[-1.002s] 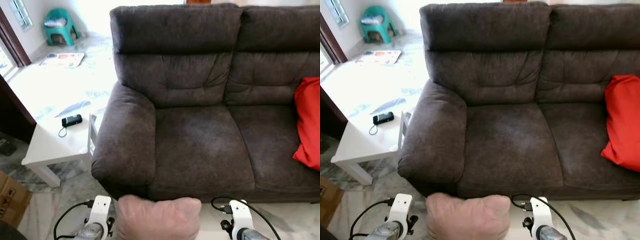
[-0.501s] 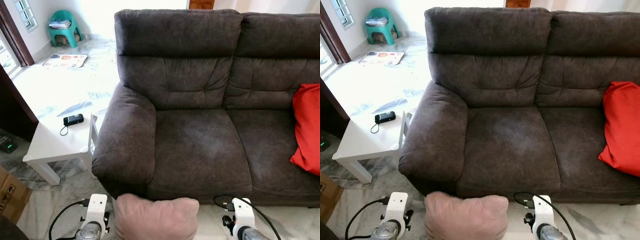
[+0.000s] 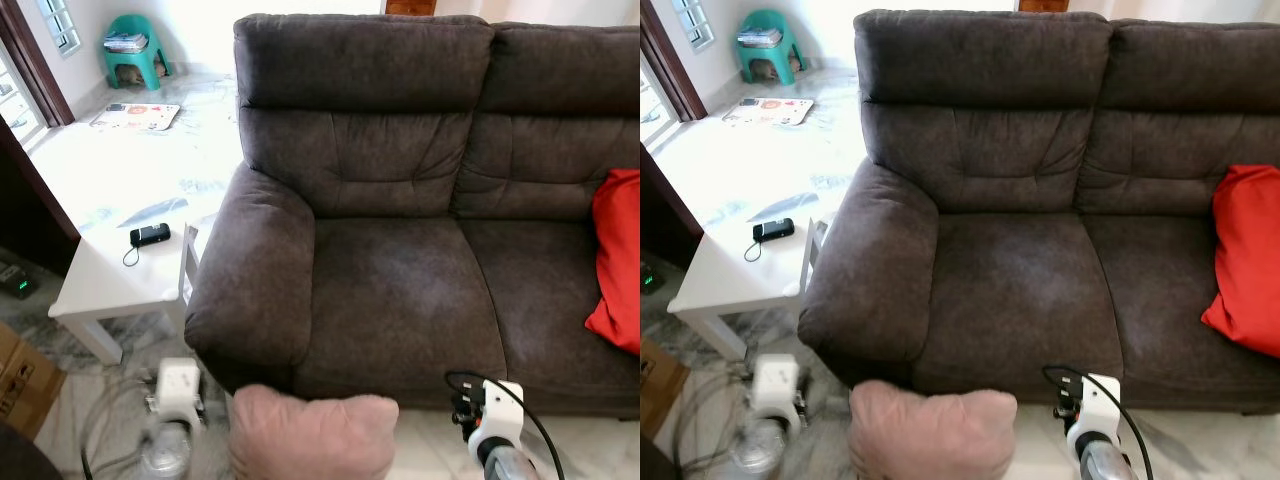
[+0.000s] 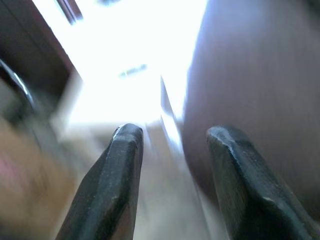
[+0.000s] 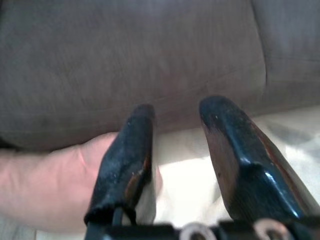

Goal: Move the pillow to the sofa from floor

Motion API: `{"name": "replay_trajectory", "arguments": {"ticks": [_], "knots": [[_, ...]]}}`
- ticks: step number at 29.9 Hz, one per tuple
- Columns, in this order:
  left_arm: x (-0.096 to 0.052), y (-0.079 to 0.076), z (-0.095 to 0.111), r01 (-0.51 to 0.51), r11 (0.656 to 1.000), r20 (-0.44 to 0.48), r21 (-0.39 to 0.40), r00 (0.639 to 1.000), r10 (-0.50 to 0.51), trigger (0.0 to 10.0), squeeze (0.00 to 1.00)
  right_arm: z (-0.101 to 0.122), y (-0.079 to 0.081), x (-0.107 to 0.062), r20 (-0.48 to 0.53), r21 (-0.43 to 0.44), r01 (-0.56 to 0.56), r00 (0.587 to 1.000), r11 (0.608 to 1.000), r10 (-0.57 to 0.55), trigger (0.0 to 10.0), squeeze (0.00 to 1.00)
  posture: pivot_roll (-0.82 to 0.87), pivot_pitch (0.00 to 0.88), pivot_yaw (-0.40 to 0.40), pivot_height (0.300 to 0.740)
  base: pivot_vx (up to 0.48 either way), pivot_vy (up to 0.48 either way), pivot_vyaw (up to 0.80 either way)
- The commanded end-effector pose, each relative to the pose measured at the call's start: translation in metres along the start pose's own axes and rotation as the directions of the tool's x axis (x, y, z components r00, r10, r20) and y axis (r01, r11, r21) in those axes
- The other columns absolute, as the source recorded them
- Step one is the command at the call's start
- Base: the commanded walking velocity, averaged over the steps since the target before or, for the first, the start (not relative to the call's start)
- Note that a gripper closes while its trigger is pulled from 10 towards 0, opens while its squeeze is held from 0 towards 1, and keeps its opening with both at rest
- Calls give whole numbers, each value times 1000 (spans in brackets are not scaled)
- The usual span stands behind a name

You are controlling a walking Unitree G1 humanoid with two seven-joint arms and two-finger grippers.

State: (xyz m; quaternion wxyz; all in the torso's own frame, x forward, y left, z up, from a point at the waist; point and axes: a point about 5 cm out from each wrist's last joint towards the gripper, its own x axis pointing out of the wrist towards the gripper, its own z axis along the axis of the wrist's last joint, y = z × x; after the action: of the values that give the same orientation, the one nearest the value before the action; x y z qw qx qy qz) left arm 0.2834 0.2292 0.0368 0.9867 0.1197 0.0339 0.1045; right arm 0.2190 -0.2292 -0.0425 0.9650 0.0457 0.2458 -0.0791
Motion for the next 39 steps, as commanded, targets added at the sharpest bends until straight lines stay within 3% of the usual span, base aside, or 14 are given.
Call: {"name": "replay_trajectory", "arguments": {"ticks": [1, 2, 10, 15, 19, 29, 34, 37, 39], "knots": [[-4, -10, 1, 31, 999, 20, -10, 999, -31, 10000, 0, 27, 1, 7, 145, -12, -12, 989, 1000, 14, 10000, 0, -43, 0, -14, 740, 0, 0, 0], [-1, -11, 9, 34, 999, 62, -14, 998, -34, 10000, 0, 60, 3, 11, 312, -34, -25, 950, 999, 35, 10000, 0, -45, 0, -14, 740, 0, 0, 0], [8, -20, 36, 84, 996, 170, -5, 982, -82, 10000, 0, 103, 13, 7, 516, -38, -28, 855, 999, 44, 10000, 0, -48, 0, -7, 740, 0, 0, 0], [8, -27, 40, 96, 995, 182, -14, 979, -92, 10000, 0, 113, 15, 5, 563, -5, -43, 826, 999, 38, 10000, 0, -61, 0, 0, 740, 0, 0, 0], [9, -29, 41, 89, 996, 183, -19, 979, -84, 10000, 0, 112, 15, 2, 561, -5, -46, 827, 999, 41, 10000, 0, -59, 0, -1, 740, 0, 0, 0], [10, -17, 54, 86, 995, 224, -58, 972, -71, 10000, 0, 113, 13, -7, 578, -7, -28, 816, 1000, 27, 10000, 0, -62, 0, 13, 740, 0, 0, 0], [11, -21, 61, 105, 992, 240, -73, 967, -85, 10000, 0, 118, 13, -12, 593, -5, -27, 805, 1000, 25, 10000, 0, -54, 0, 1, 740, 0, 0, 0], [8, -26, 66, 138, 990, 270, -40, 955, -122, 10000, 0, 120, 16, -14, 594, -50, -34, 802, 998, 57, 10000, 0, -42, 0, -19, 740, 0, 0, 0], [-6, -25, 66, 126, 992, 278, -25, 954, -115, 10000, 0, 121, 20, -24, 606, -60, -40, 792, 997, 69, 10000, 0, -41, 0, -26, 740, 0, 0, 0]]}}
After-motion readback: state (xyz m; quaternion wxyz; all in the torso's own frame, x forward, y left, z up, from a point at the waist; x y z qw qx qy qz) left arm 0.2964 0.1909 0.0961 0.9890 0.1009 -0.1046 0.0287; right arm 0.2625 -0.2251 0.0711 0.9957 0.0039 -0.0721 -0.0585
